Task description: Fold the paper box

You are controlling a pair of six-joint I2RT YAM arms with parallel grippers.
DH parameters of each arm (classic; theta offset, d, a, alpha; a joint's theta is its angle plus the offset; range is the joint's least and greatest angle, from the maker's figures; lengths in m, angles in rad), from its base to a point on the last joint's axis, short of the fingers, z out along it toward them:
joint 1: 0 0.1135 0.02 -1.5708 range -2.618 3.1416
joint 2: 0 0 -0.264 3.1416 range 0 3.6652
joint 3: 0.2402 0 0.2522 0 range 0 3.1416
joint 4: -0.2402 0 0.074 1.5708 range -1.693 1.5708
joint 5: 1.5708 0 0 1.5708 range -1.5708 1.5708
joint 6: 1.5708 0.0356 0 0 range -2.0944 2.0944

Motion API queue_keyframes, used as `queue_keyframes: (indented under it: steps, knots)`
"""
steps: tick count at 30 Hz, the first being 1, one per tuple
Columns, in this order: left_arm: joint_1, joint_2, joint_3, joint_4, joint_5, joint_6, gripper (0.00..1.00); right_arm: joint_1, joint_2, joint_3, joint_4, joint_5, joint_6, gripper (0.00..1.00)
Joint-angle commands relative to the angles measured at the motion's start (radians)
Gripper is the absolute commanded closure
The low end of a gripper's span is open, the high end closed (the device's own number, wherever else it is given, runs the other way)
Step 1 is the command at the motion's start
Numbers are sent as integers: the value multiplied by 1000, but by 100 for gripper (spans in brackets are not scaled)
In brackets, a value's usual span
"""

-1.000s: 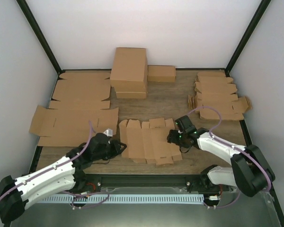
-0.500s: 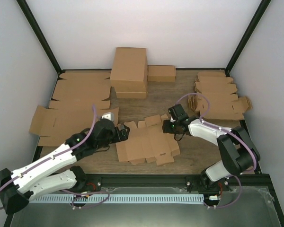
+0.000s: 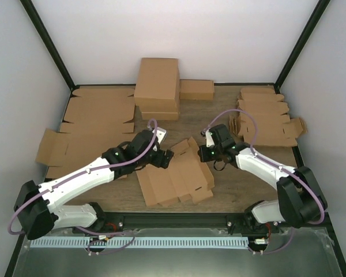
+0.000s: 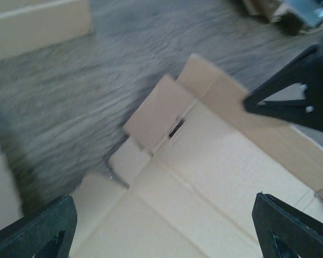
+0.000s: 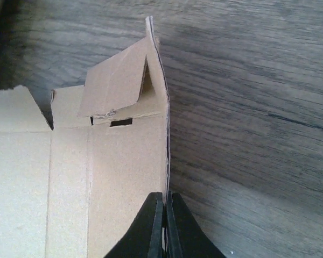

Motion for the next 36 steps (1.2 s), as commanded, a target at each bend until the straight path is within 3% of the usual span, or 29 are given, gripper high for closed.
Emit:
queue_keyframes:
  steps: [1, 12, 18, 31, 33, 36]
  knots:
    - [2, 14, 63, 80, 113, 191, 8, 10, -62, 84, -55, -48, -94, 99]
    - [-6, 31, 49, 155, 0, 320, 0, 32, -119, 339, -283, -71, -178, 99]
    - [-12, 46, -19, 273, -114, 290, 0, 32, -144, 371, -333, -136, -191, 99]
    - [-12, 189, 25, 364, -146, 317, 0, 33, -176, 373, -357, -203, -198, 99]
    - [-11, 209, 42, 340, -230, 292, 3, 33, -174, 376, -367, -188, -202, 99]
    - [12, 216, 62, 266, -385, 181, 16, 33, -170, 383, -393, -145, -206, 99]
